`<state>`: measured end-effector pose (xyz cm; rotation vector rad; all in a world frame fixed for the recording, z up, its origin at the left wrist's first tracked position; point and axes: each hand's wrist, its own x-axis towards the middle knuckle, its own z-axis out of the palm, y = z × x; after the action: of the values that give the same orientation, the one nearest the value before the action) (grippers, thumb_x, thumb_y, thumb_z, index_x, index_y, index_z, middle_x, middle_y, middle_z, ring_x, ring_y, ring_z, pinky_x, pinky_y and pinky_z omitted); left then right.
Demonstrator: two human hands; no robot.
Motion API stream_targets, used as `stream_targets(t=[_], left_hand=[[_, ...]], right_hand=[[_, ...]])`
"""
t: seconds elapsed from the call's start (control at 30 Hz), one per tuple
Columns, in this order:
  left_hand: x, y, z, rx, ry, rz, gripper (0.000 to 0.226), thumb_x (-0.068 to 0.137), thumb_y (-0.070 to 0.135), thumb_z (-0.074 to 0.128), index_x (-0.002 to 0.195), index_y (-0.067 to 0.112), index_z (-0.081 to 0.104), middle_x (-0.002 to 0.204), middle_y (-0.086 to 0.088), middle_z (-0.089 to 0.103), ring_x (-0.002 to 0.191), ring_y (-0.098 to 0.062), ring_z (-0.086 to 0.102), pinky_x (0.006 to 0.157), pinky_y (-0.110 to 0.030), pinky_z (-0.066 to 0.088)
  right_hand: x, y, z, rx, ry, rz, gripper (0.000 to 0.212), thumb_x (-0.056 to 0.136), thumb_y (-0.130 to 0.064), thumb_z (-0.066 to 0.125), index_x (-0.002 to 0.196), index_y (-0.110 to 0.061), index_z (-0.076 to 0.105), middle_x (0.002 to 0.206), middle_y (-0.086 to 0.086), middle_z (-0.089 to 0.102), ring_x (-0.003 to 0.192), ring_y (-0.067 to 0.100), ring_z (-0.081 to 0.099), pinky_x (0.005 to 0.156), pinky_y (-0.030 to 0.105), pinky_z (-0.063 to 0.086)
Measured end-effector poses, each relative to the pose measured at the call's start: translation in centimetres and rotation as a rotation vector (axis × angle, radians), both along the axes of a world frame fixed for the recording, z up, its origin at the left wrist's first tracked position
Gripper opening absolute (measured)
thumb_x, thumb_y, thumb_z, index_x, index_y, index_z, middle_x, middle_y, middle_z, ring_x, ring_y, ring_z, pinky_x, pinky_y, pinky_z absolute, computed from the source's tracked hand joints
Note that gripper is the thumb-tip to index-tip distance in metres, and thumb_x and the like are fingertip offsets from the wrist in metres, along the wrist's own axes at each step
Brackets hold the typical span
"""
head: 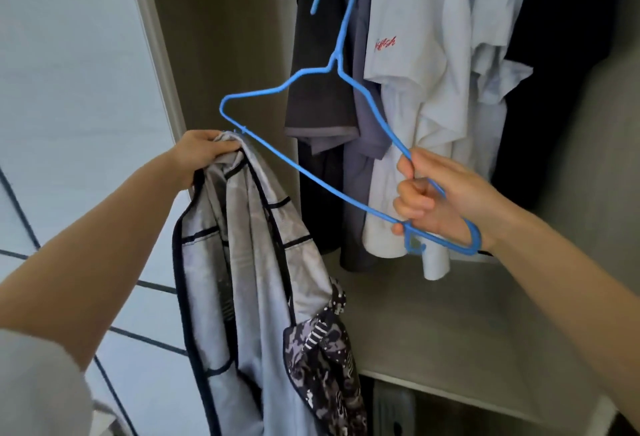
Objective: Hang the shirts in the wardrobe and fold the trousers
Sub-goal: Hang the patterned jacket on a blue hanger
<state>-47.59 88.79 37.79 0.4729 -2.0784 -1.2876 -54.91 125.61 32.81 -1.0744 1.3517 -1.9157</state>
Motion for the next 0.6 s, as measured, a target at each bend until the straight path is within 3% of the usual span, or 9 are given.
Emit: stream_targets(t=[0.13, 0.2, 0.37, 0.5, 0.6], left_hand=[[0.2, -1.9, -2.9, -0.077, -0.139, 0.024, 0.005, 0.089, 0.012, 0.07, 0.084, 0.01, 0.068, 0.079, -0.01, 0.065, 0.055, -0.008, 0.064, 0.056, -0.02, 0.055], [-0.2, -2.6, -4.3, -0.077, -0.181, 0.034, 0.005, 0.089, 0.01, 0.07, 0.084, 0.009, 0.068, 0.083, -0.013, 0.065, 0.064, -0.016, 0.064, 0.065, -0.026, 0.056], [-1.4, -3.9, -6.0, -0.162, -0.232, -0.014, 0.026, 0.088, 0.014, 0.072, 0.063, 0.02, 0.071, 0.066, 0.002, 0.062, 0.073, -0.017, 0.056, 0.072, -0.031, 0.049], [-2.3, -4.3, -6.4, -0.307, -0.252, -0.037, 0.011, 0.091, 0.014, 0.069, 0.087, 0.004, 0.068, 0.08, -0.006, 0.06, 0.082, -0.018, 0.052, 0.08, -0.035, 0.045], [-2.8, -4.4, -6.6, -0.456, -0.333, -0.094, 0.014, 0.094, 0.013, 0.066, 0.08, 0.009, 0.064, 0.081, -0.007, 0.061, 0.08, -0.017, 0.053, 0.079, -0.034, 0.044]], right_hand=[[-0.5, 1.4, -0.3, 0.061, 0.014, 0.035, 0.024, 0.091, -0.035, 0.049, 0.077, -0.016, 0.046, 0.051, -0.001, 0.023, 0.051, 0.018, 0.024, 0.064, 0.042, 0.048], [-0.7, 2.0, -0.5, 0.098, 0.016, 0.065, 0.025, 0.091, -0.035, 0.05, 0.075, -0.016, 0.046, 0.051, -0.001, 0.019, 0.052, 0.018, 0.019, 0.062, 0.042, 0.048], [-1.6, 2.6, -1.5, 0.232, -0.012, 0.119, 0.03, 0.097, -0.032, 0.041, 0.072, -0.015, 0.039, 0.051, -0.001, 0.017, 0.049, 0.016, 0.021, 0.064, 0.044, 0.045], [-2.9, 3.1, -1.9, 0.247, -0.088, 0.138, 0.029, 0.098, -0.032, 0.04, 0.073, -0.017, 0.039, 0.052, -0.004, 0.013, 0.045, 0.011, 0.023, 0.065, 0.043, 0.045], [-3.6, 3.9, -1.9, 0.293, -0.102, 0.068, 0.028, 0.093, -0.034, 0.046, 0.072, -0.017, 0.041, 0.051, -0.005, 0.013, 0.042, 0.01, 0.022, 0.064, 0.043, 0.046]])
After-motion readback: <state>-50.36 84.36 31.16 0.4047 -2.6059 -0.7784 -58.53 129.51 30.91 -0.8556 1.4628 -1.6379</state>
